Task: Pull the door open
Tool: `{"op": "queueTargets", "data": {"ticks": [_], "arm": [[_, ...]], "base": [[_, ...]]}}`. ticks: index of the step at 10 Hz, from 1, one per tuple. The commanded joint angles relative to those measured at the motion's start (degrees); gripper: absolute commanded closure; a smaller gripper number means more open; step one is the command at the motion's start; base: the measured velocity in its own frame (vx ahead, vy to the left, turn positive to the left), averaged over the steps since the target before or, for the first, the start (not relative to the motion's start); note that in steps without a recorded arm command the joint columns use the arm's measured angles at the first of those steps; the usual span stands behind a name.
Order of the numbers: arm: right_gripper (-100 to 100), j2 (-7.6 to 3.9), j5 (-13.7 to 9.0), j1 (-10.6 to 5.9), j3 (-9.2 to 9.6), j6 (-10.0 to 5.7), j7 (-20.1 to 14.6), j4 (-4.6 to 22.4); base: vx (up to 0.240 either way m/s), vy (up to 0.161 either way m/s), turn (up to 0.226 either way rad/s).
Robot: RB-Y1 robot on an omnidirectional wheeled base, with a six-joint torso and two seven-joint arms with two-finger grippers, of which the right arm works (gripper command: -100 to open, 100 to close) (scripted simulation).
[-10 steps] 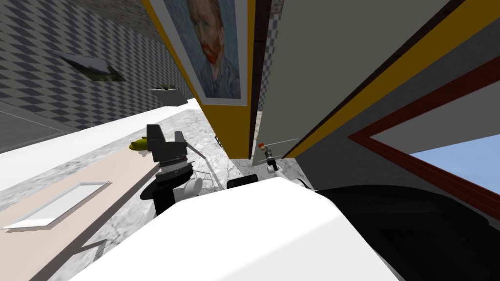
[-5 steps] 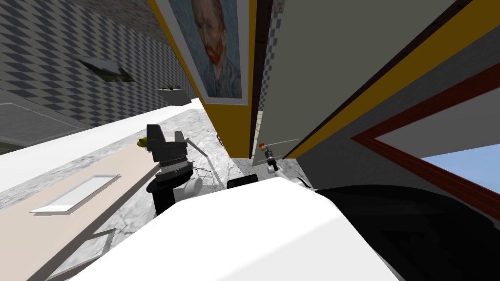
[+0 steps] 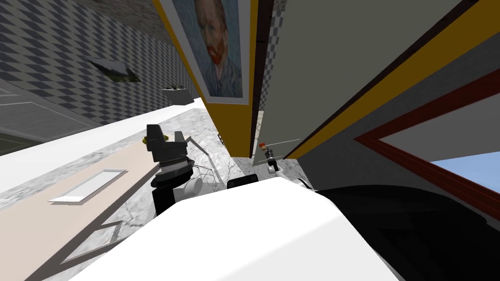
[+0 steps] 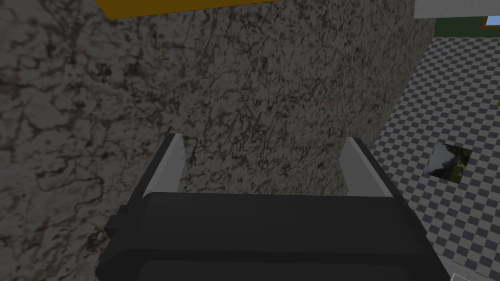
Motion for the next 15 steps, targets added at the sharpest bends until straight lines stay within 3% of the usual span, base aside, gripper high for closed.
{"op": "queueTargets", "data": {"ticks": [1,3,4,7,10,15], "arm": [[100,1.07,0.25,-1.2,1.55,-1.63,-1.76,0.96],[100,0.84,-0.52,-1.1,1.96,-1.66,-4.11,0.97],[-100,-0.2,-1.67,-1.39,1.1,-1.95,-5.91,3.61],[-100,-0.1,-3.09,-1.26,1.77,-1.79,-10.48,3.25],[-100,-0.05,-3.74,-1.2,2.08,-1.72,-12.55,3.09],[-100,0.17,-6.78,-0.92,3.51,-1.38,-20.59,2.33]], "base": [[-0.024,-0.025,0.033],[-0.033,-0.014,0.068],[-0.03,-0.051,0.019],[-0.051,-0.028,0.032],[-0.042,0.005,0.042],[-0.054,0.002,0.076]]}}
